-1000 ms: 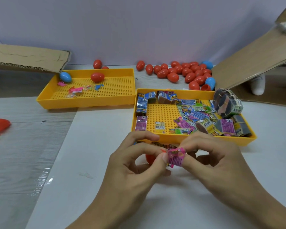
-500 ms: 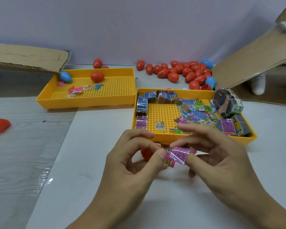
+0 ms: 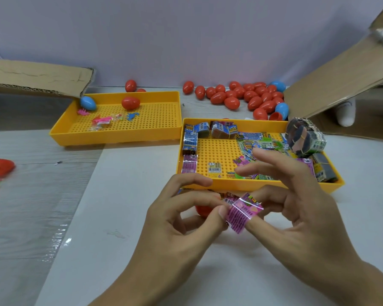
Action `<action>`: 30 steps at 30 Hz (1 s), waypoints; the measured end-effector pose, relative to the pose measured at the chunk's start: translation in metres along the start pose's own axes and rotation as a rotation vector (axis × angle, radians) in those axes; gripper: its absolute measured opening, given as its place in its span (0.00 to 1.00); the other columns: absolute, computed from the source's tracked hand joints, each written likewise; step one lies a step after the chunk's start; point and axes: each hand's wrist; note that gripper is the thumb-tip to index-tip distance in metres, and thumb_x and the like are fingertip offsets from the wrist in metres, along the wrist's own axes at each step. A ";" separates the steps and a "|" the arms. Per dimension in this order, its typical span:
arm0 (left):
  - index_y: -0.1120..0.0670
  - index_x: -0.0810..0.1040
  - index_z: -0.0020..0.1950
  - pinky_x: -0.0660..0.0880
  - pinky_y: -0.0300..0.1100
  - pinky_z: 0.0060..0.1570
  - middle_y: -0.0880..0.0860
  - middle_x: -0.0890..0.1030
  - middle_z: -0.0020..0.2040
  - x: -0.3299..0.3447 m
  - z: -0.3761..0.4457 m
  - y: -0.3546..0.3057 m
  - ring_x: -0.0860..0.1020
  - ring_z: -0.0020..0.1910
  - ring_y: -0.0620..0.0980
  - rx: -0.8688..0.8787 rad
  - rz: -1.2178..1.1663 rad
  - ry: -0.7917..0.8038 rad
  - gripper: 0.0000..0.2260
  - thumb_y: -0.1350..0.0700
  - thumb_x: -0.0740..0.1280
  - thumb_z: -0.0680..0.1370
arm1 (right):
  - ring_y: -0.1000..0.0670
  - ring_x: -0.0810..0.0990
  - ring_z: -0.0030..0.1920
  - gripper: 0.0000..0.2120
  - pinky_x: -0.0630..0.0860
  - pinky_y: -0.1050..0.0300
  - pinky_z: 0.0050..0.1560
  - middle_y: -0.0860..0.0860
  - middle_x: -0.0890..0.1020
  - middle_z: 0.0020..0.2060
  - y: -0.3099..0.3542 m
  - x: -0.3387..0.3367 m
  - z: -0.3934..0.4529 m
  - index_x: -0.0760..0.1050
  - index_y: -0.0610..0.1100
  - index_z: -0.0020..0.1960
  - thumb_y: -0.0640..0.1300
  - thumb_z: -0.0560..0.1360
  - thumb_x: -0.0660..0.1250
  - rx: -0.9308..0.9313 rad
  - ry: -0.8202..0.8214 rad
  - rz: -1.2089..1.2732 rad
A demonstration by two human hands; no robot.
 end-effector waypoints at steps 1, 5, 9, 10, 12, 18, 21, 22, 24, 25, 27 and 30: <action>0.54 0.86 0.42 0.83 0.44 0.41 0.48 0.78 0.55 0.000 0.000 0.000 0.80 0.58 0.53 -0.002 -0.002 0.001 0.04 0.54 0.76 0.70 | 0.49 0.83 0.39 0.37 0.80 0.55 0.35 0.56 0.80 0.57 0.000 -0.001 0.000 0.67 0.58 0.69 0.34 0.65 0.74 0.007 -0.003 0.003; 0.50 0.87 0.43 0.83 0.41 0.43 0.46 0.77 0.56 0.001 -0.001 -0.003 0.81 0.57 0.51 -0.025 -0.013 0.010 0.07 0.49 0.74 0.69 | 0.50 0.83 0.38 0.38 0.80 0.57 0.34 0.58 0.78 0.60 0.003 -0.001 0.000 0.65 0.58 0.70 0.38 0.66 0.76 -0.010 0.019 0.002; 0.49 0.88 0.44 0.83 0.41 0.43 0.46 0.78 0.56 0.004 -0.002 -0.004 0.82 0.54 0.49 -0.021 -0.001 0.041 0.08 0.49 0.75 0.68 | 0.50 0.84 0.39 0.38 0.80 0.57 0.33 0.59 0.76 0.63 0.005 0.000 0.000 0.63 0.59 0.71 0.40 0.67 0.75 -0.035 0.076 -0.028; 0.49 0.88 0.43 0.82 0.40 0.43 0.46 0.78 0.55 0.004 -0.002 -0.005 0.82 0.54 0.50 -0.015 -0.009 0.041 0.06 0.50 0.75 0.68 | 0.50 0.84 0.40 0.40 0.80 0.57 0.33 0.59 0.76 0.63 0.005 -0.001 0.000 0.63 0.59 0.71 0.38 0.66 0.75 -0.036 0.076 -0.051; 0.51 0.88 0.42 0.81 0.38 0.43 0.47 0.79 0.54 0.003 -0.001 -0.005 0.82 0.55 0.50 -0.003 -0.021 0.026 0.05 0.51 0.75 0.69 | 0.50 0.84 0.40 0.42 0.80 0.58 0.33 0.60 0.76 0.64 0.004 -0.002 0.000 0.63 0.60 0.70 0.34 0.64 0.75 -0.032 0.074 -0.064; 0.58 0.87 0.41 0.80 0.35 0.45 0.55 0.81 0.53 0.002 0.001 -0.003 0.80 0.57 0.50 0.003 -0.113 -0.030 0.09 0.54 0.74 0.68 | 0.51 0.85 0.39 0.26 0.80 0.55 0.30 0.55 0.81 0.54 0.004 -0.004 0.002 0.76 0.56 0.56 0.35 0.63 0.74 0.098 0.007 -0.011; 0.58 0.87 0.41 0.80 0.37 0.44 0.56 0.80 0.53 0.002 0.000 -0.004 0.81 0.56 0.50 0.005 -0.160 -0.030 0.08 0.54 0.74 0.68 | 0.50 0.85 0.35 0.15 0.78 0.53 0.26 0.51 0.85 0.44 0.003 -0.001 0.003 0.83 0.54 0.44 0.37 0.63 0.73 0.249 -0.001 0.105; 0.58 0.87 0.41 0.81 0.38 0.44 0.54 0.80 0.53 0.003 0.000 -0.005 0.81 0.56 0.51 0.007 -0.157 -0.034 0.08 0.54 0.74 0.69 | 0.51 0.84 0.32 0.14 0.78 0.55 0.25 0.50 0.86 0.41 0.003 0.000 0.004 0.85 0.53 0.43 0.37 0.63 0.73 0.293 0.002 0.153; 0.56 0.87 0.41 0.81 0.37 0.43 0.52 0.80 0.53 0.004 -0.002 -0.005 0.80 0.57 0.52 0.034 -0.122 -0.061 0.07 0.54 0.73 0.69 | 0.49 0.84 0.29 0.12 0.76 0.58 0.23 0.49 0.86 0.37 0.004 0.001 0.005 0.86 0.52 0.42 0.37 0.64 0.73 0.341 0.020 0.229; 0.55 0.86 0.41 0.81 0.38 0.43 0.52 0.79 0.53 0.004 -0.003 -0.005 0.80 0.57 0.53 0.058 -0.103 -0.081 0.06 0.54 0.73 0.70 | 0.48 0.84 0.29 0.12 0.75 0.58 0.22 0.49 0.86 0.36 0.005 0.001 0.005 0.86 0.52 0.43 0.38 0.64 0.74 0.361 0.029 0.254; 0.53 0.85 0.42 0.81 0.39 0.43 0.51 0.79 0.54 0.004 -0.003 -0.006 0.80 0.57 0.53 0.120 -0.063 -0.112 0.04 0.55 0.72 0.72 | 0.45 0.85 0.30 0.11 0.73 0.59 0.21 0.48 0.86 0.35 0.005 0.000 0.005 0.85 0.52 0.44 0.41 0.63 0.75 0.405 0.018 0.281; 0.53 0.84 0.44 0.82 0.41 0.43 0.50 0.77 0.55 0.005 -0.003 -0.005 0.81 0.55 0.55 0.188 -0.007 -0.125 0.03 0.56 0.72 0.73 | 0.46 0.85 0.32 0.10 0.75 0.58 0.22 0.47 0.86 0.36 0.007 0.001 0.004 0.85 0.52 0.45 0.43 0.65 0.75 0.385 0.009 0.280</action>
Point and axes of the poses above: each hand's wrist, its own z-axis towards the middle knuckle, its own x-axis out of the palm, y = z × x
